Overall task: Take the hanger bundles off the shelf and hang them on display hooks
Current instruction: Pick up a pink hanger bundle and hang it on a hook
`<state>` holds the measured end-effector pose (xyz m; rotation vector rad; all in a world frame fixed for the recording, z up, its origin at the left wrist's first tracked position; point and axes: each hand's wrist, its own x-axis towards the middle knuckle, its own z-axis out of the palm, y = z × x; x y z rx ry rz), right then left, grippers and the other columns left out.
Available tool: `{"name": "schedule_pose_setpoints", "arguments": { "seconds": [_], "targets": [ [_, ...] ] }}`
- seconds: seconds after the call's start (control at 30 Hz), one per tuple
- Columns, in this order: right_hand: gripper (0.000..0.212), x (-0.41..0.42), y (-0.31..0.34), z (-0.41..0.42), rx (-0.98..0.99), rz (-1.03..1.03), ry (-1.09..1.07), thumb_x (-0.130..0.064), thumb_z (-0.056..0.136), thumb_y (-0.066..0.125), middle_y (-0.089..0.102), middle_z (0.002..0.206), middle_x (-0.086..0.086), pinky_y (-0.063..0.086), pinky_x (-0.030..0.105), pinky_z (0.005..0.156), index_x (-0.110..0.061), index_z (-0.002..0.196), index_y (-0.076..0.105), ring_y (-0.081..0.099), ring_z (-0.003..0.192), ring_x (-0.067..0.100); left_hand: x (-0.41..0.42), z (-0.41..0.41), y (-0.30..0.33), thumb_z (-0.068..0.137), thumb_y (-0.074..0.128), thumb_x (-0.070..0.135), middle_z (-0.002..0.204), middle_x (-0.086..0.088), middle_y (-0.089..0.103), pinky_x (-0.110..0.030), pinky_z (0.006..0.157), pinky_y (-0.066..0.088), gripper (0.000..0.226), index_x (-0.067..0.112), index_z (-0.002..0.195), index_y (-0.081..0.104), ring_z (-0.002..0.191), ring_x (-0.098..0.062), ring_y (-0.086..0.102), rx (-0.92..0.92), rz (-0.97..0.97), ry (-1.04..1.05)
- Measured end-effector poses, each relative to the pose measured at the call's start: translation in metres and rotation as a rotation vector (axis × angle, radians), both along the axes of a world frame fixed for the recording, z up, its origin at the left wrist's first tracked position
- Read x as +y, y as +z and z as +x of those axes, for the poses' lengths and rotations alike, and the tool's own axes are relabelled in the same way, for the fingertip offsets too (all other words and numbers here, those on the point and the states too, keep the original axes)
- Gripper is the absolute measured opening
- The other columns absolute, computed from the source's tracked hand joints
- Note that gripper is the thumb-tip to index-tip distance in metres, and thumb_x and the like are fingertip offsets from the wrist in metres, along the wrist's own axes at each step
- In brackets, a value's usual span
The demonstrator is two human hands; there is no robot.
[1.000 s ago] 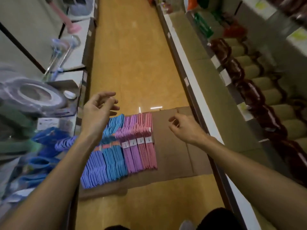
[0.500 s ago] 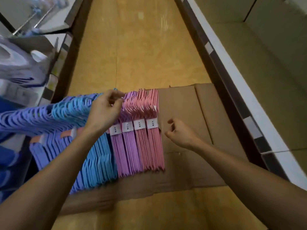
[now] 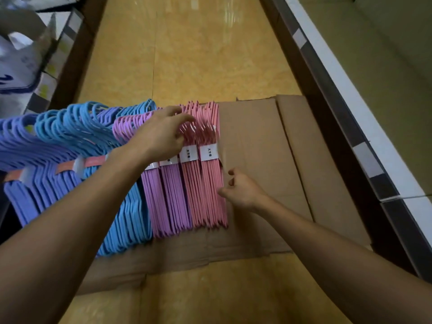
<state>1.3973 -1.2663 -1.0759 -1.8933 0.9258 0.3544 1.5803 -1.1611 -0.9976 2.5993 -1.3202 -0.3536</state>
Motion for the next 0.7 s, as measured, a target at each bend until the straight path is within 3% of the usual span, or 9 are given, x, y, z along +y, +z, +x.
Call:
{"name": "schedule_pose_setpoints", "arguments": {
  "seconds": [0.2,0.3,0.37,0.43,0.53,0.7],
  "targets": [
    [0.068,0.009,-0.018,0.006,-0.013,0.055,-0.076,-0.031,0.093,0.066,0.052,0.137,0.004,0.047,0.033,0.093,-0.017,0.147,0.027,0.057,0.12,0.023,-0.018,-0.008,0.002,0.093,0.053,0.013,0.155,-0.007,0.038,-0.045,0.116,0.03,0.053,0.024,0.144,0.048,0.144,-0.027,0.029,-0.024,-0.009,-0.035],
    [0.084,0.018,-0.025,0.022,-0.075,0.063,-0.184,-0.045,0.081,0.074,0.052,0.141,0.007,0.052,0.053,0.097,-0.033,0.145,0.021,0.06,0.121,0.028,-0.031,-0.013,0.002,0.091,0.052,0.013,0.15,-0.005,0.045,-0.044,0.115,0.03,0.051,0.023,0.141,0.049,0.141,-0.027,0.032,-0.008,-0.018,-0.09],
    [0.107,0.025,-0.032,0.035,-0.119,0.041,-0.229,-0.053,0.071,0.078,0.042,0.151,0.01,0.047,0.059,0.102,-0.034,0.151,0.009,0.05,0.132,0.034,-0.038,-0.016,0.002,0.09,0.051,0.013,0.144,-0.004,0.05,-0.042,0.113,0.03,0.05,0.021,0.139,0.051,0.138,-0.028,0.034,0.0,-0.019,-0.115],
    [0.123,0.032,-0.029,0.045,-0.133,-0.019,-0.275,-0.058,0.068,0.08,0.031,0.156,0.012,0.04,0.059,0.109,-0.026,0.155,-0.001,0.037,0.14,0.036,-0.044,-0.018,0.002,0.091,0.05,0.014,0.143,-0.004,0.051,-0.041,0.112,0.029,0.048,0.02,0.139,0.051,0.137,-0.029,0.035,0.0,-0.02,-0.121],
    [0.131,0.04,-0.034,0.054,-0.06,-0.132,-0.315,-0.055,0.072,0.081,0.02,0.157,0.014,0.032,0.054,0.115,-0.014,0.156,-0.011,0.026,0.144,0.036,-0.048,-0.02,0.003,0.092,0.048,0.013,0.144,-0.003,0.051,-0.038,0.111,0.027,0.049,0.02,0.14,0.051,0.137,-0.03,0.034,0.009,-0.035,-0.118],
    [0.135,0.053,-0.044,0.068,0.029,-0.247,-0.341,-0.052,0.073,0.082,0.016,0.157,0.013,0.03,0.049,0.114,-0.012,0.155,-0.018,0.024,0.144,0.035,-0.047,-0.019,0.007,0.092,0.048,0.006,0.137,-0.006,0.057,-0.023,0.101,0.02,0.048,0.016,0.138,0.055,0.132,-0.028,0.041,0.019,-0.093,-0.129]
  ]
}}
